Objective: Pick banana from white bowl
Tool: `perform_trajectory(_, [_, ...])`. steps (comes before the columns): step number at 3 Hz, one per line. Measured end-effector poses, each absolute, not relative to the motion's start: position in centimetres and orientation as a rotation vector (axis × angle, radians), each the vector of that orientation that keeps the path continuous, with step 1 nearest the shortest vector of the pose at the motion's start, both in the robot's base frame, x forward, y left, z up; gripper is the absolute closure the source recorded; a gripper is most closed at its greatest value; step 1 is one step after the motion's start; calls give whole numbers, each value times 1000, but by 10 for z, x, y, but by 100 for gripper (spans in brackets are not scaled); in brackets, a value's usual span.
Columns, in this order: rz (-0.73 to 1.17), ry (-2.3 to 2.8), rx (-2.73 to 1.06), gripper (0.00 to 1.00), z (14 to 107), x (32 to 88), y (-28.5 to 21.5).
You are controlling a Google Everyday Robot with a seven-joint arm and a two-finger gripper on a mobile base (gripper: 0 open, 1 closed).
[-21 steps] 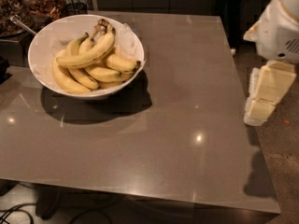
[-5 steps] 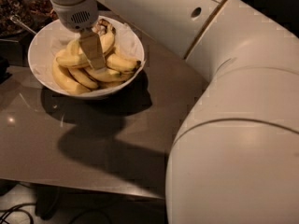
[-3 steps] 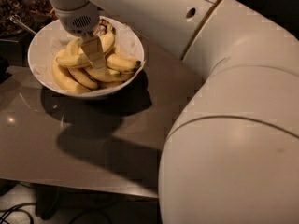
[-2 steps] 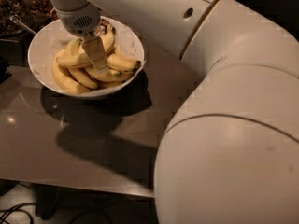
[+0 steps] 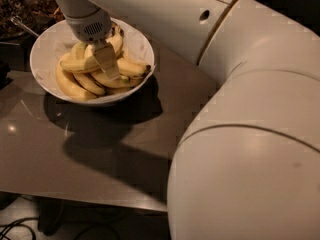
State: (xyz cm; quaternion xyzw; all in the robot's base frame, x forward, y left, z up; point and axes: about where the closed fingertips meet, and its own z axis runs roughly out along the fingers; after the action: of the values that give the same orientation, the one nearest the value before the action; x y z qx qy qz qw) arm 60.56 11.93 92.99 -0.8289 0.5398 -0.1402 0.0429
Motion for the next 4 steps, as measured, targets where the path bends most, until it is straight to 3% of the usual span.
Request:
perform_trajectory(2, [-439, 1655, -2537, 98, 931, 605, 116])
perform_trajectory(4, [-419, 1663, -2438, 100, 949, 591, 106])
